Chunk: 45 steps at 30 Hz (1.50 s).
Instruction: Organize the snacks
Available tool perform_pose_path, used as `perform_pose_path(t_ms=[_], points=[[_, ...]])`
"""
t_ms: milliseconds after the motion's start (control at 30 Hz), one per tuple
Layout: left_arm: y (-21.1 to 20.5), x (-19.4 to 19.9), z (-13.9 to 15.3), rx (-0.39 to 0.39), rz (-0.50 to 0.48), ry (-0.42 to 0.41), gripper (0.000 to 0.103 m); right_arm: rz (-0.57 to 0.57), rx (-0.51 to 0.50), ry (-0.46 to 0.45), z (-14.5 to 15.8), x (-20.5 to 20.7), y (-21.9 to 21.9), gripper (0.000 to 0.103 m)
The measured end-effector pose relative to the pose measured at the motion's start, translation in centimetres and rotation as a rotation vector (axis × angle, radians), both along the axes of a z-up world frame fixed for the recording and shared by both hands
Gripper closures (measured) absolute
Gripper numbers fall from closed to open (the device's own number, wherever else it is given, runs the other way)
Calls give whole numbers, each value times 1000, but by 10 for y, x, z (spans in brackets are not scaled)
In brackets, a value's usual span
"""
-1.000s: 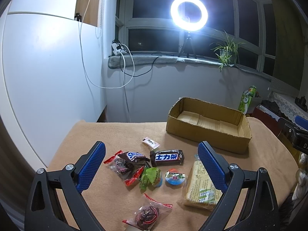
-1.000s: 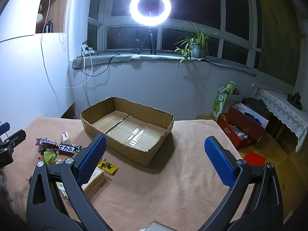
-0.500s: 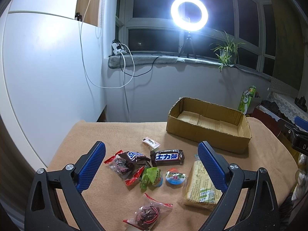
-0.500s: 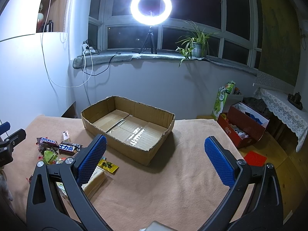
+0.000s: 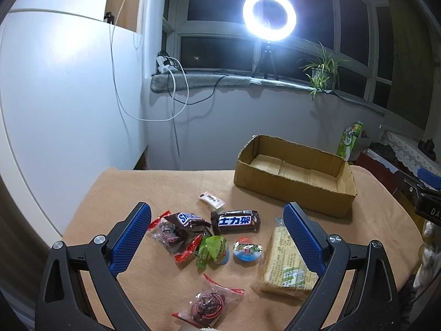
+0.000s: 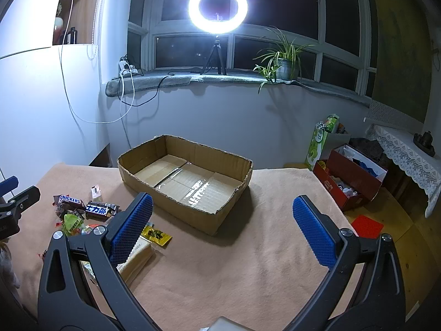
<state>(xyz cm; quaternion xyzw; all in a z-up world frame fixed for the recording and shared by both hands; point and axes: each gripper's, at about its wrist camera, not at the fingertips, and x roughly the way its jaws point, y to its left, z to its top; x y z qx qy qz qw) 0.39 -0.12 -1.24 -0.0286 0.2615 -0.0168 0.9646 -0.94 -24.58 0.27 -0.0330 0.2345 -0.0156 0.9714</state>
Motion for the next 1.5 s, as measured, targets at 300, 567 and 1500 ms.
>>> perform_pose_path(t_ms=[300,567,1500], points=[[4,6,-7,-43,-35,39,6,18,3,22,-5,3,3,0],[14,17,-20,-163,-106,114,7,89,132,109,-20,13,-6,0],[-14,42,-77,-369,-328,388,60,372,593,602,-123,55,16,49]])
